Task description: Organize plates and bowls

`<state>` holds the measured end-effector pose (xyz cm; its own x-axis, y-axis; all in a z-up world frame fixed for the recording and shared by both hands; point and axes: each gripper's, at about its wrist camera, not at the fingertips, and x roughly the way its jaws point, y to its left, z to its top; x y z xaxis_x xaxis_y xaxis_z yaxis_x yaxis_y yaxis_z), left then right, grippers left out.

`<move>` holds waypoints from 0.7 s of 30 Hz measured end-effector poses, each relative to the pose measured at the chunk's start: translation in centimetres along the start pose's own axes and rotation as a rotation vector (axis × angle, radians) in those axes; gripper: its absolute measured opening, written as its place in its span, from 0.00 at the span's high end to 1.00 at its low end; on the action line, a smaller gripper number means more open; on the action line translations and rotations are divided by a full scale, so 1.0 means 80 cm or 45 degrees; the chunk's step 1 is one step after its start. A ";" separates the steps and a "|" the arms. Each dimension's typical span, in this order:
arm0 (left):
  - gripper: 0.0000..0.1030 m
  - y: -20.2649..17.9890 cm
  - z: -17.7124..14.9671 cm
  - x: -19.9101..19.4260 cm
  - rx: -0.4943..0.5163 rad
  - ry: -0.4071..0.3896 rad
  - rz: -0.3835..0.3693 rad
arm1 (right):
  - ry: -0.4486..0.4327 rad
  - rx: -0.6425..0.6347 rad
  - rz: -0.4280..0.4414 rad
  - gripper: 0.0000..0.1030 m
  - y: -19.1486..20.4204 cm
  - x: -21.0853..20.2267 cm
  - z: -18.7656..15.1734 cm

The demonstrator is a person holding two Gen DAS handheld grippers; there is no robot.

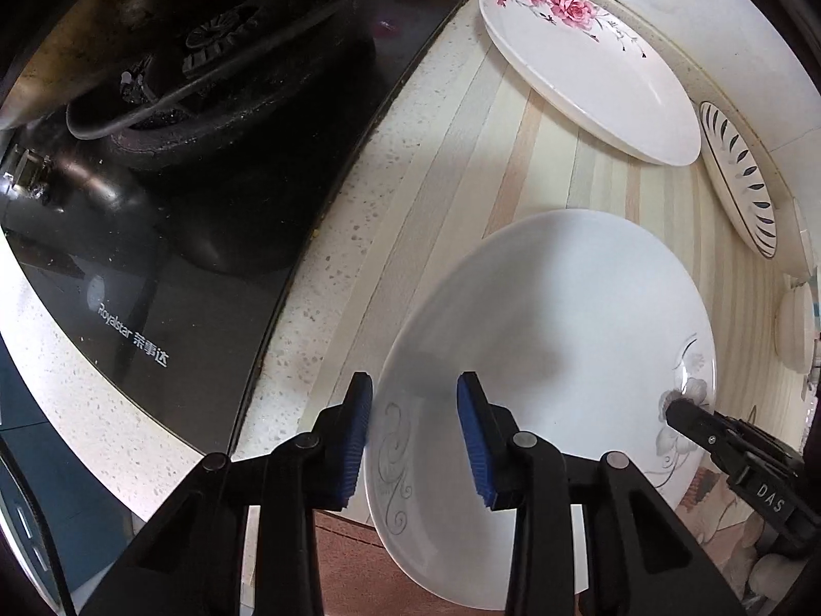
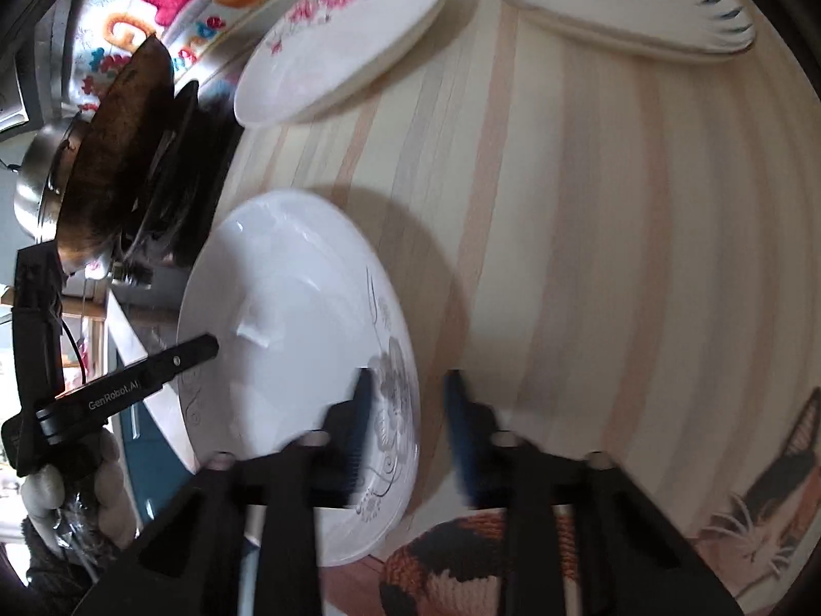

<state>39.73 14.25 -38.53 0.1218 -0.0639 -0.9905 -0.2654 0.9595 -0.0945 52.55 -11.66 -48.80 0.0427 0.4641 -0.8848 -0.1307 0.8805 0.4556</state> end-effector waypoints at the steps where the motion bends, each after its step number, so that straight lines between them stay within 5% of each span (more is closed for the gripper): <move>1: 0.69 -0.006 0.006 0.005 0.000 0.002 0.006 | 0.001 -0.023 -0.006 0.83 0.004 0.001 0.000; 10: 0.69 -0.042 0.001 -0.021 0.035 -0.023 0.009 | 0.018 -0.025 -0.005 0.83 -0.003 -0.009 -0.001; 21: 0.69 -0.127 -0.016 -0.044 0.154 -0.047 -0.070 | -0.036 0.062 -0.010 0.83 -0.053 -0.078 -0.015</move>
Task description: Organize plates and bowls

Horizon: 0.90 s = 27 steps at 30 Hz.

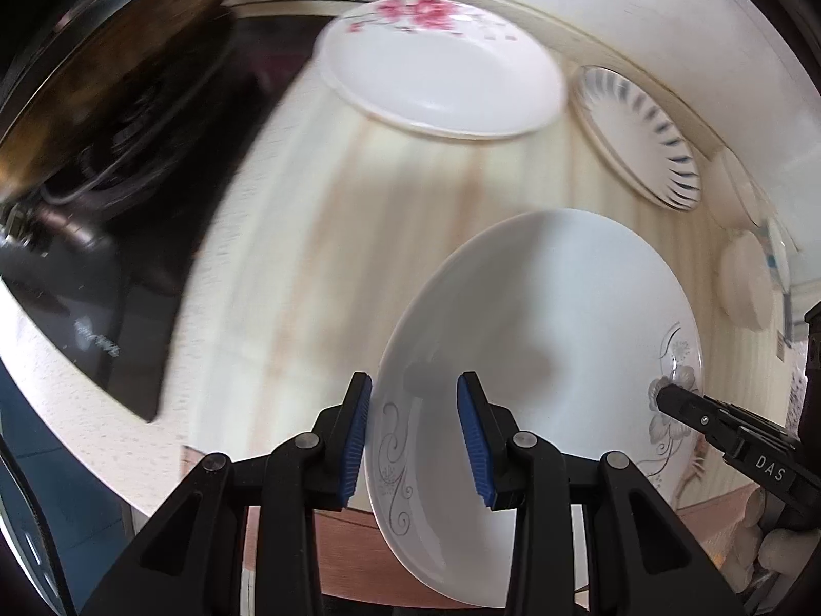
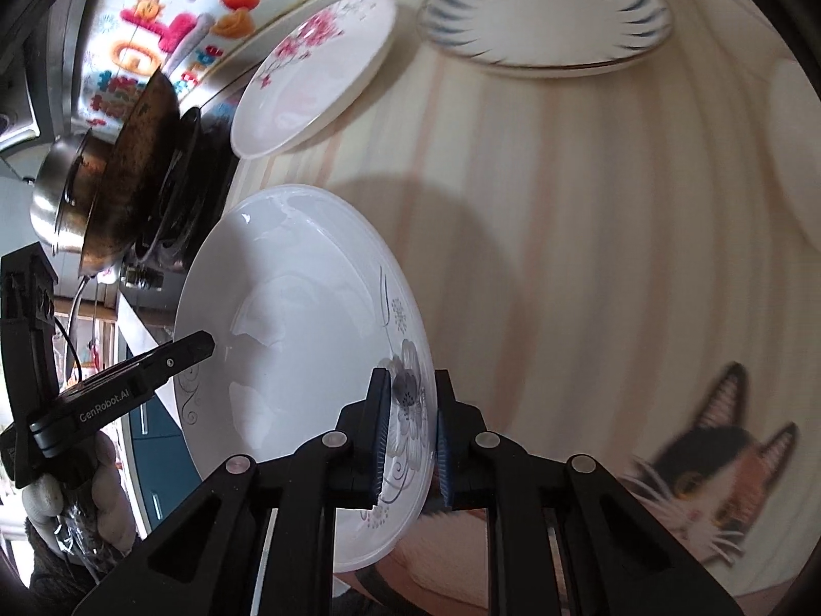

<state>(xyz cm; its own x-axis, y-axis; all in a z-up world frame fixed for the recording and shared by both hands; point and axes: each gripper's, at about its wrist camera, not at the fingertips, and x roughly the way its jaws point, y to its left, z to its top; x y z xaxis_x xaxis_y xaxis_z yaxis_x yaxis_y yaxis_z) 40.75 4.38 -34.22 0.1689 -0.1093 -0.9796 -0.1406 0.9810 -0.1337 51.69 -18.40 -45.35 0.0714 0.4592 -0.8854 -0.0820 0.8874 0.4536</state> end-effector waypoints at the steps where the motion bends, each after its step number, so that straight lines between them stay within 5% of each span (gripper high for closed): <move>1: 0.69 -0.010 0.000 0.001 0.017 -0.001 -0.011 | -0.012 0.017 -0.003 0.83 -0.009 -0.009 -0.002; 15: 0.69 -0.122 0.005 0.052 0.190 0.046 -0.028 | -0.076 0.190 -0.078 0.83 -0.131 -0.059 -0.029; 27: 0.69 -0.150 0.017 0.087 0.218 0.092 0.022 | -0.069 0.241 -0.089 0.83 -0.171 -0.057 -0.039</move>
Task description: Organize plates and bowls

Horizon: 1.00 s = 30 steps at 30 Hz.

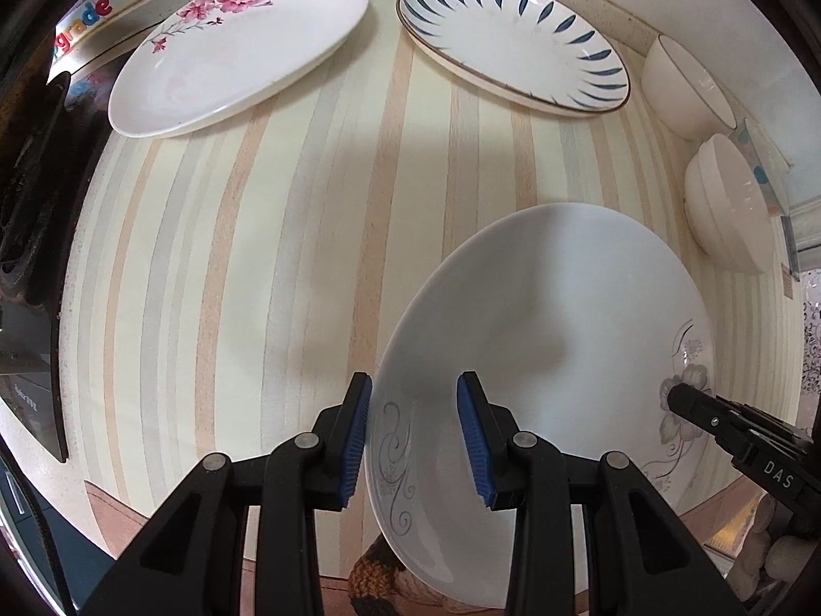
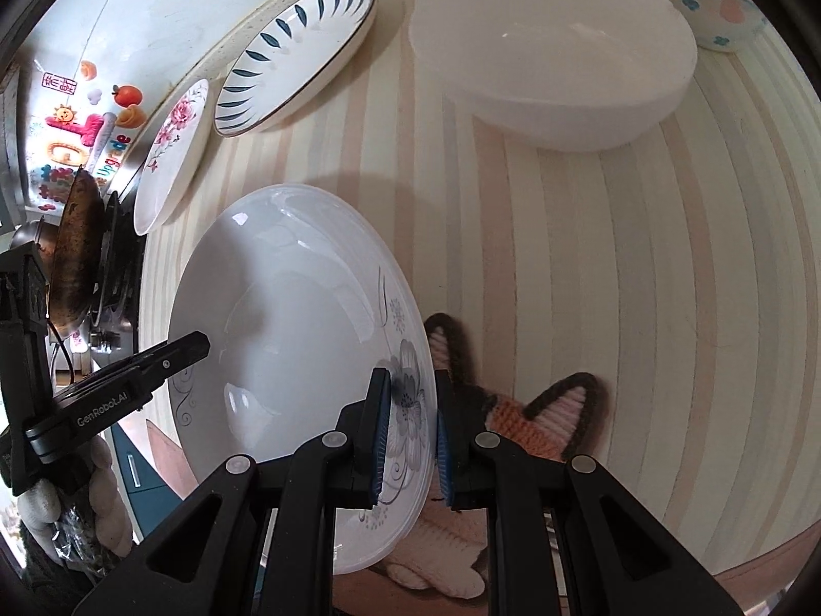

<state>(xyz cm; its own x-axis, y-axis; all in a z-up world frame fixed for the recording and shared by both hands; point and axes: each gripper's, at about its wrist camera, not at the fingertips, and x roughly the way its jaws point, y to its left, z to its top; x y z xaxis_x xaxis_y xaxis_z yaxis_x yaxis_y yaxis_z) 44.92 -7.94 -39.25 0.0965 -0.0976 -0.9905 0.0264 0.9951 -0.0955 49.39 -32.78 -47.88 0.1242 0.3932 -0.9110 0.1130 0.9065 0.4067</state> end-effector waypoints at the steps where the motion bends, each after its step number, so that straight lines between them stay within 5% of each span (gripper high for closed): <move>1: 0.69 -0.001 -0.001 0.000 0.002 0.004 0.003 | -0.001 -0.001 -0.004 0.83 -0.001 0.000 -0.001; 6: 0.69 0.002 0.013 -0.036 0.006 -0.072 0.000 | 0.038 0.032 0.011 0.81 -0.004 -0.001 0.002; 9: 0.69 0.026 0.026 -0.071 -0.048 -0.146 0.005 | -0.029 0.077 -0.004 0.81 -0.008 -0.040 0.010; 16: 0.69 0.122 0.083 -0.082 -0.272 -0.237 0.011 | -0.208 0.040 0.088 0.61 0.043 -0.128 0.050; 25: 0.69 0.197 0.139 -0.020 -0.444 -0.221 0.024 | -0.225 -0.297 0.171 0.59 0.218 -0.013 0.212; 30: 0.69 0.214 0.156 0.002 -0.479 -0.201 0.022 | -0.185 -0.434 0.114 0.59 0.299 0.066 0.298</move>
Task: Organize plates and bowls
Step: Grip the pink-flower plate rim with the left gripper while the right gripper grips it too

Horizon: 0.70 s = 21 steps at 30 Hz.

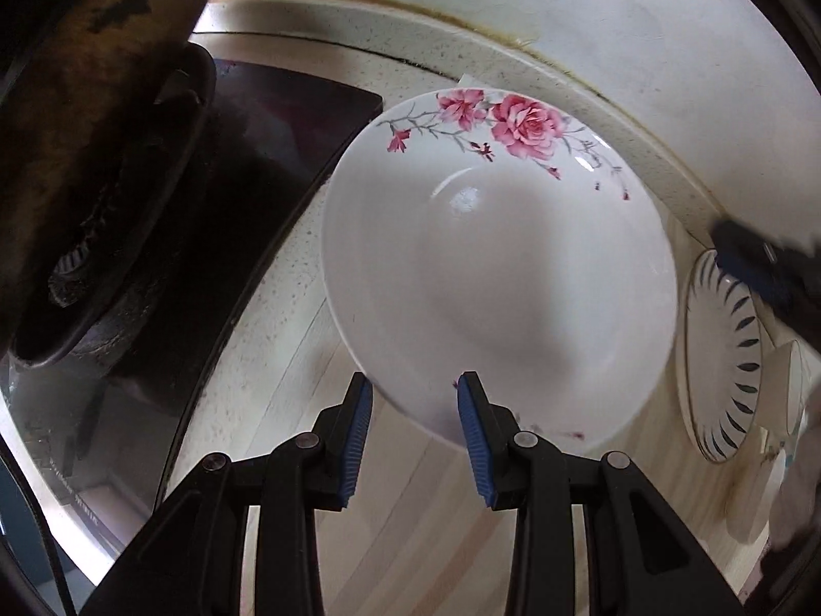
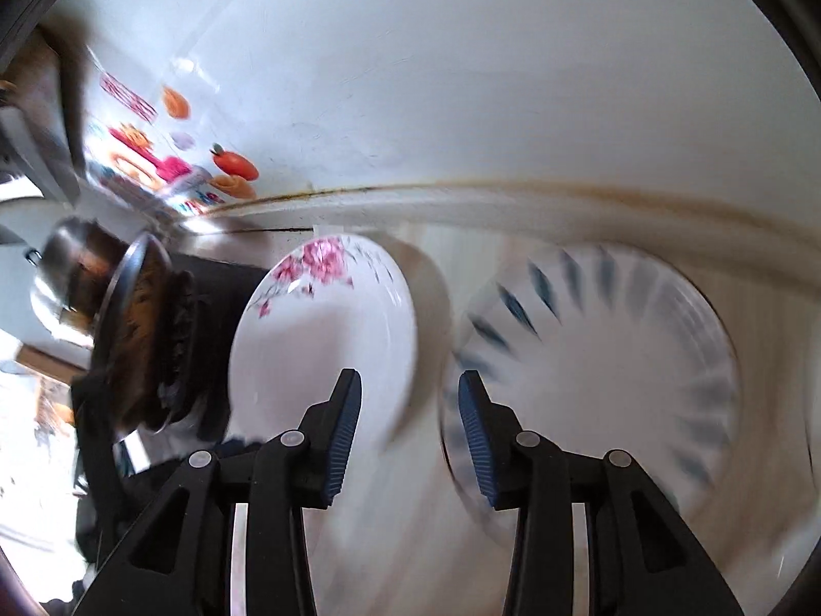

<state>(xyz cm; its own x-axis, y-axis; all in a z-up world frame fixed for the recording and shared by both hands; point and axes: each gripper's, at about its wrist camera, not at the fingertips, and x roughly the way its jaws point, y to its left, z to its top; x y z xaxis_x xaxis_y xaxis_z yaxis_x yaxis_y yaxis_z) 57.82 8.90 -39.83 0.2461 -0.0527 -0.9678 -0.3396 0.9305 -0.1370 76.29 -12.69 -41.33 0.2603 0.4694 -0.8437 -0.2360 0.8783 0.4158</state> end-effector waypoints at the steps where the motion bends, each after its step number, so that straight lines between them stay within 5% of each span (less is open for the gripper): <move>1: 0.69 0.001 0.003 0.003 -0.002 -0.002 -0.001 | 0.010 -0.018 -0.003 0.59 0.003 0.013 0.012; 8: 0.69 0.008 0.018 0.021 -0.019 -0.014 -0.020 | 0.092 -0.094 -0.053 0.61 0.005 0.093 0.065; 13: 0.70 0.012 0.019 0.025 -0.010 -0.035 -0.045 | 0.156 -0.130 -0.004 0.80 0.011 0.132 0.068; 21: 0.71 0.022 0.007 0.015 -0.003 -0.046 -0.072 | 0.121 -0.119 0.028 0.83 0.010 0.123 0.060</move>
<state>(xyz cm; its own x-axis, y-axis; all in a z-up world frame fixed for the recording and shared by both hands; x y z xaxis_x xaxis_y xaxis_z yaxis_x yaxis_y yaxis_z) 57.99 10.67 -41.10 0.2975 -0.0924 -0.9503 -0.3260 0.9257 -0.1920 83.16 -6.95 -47.68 0.1655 0.4742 -0.8647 -0.3285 0.8533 0.4051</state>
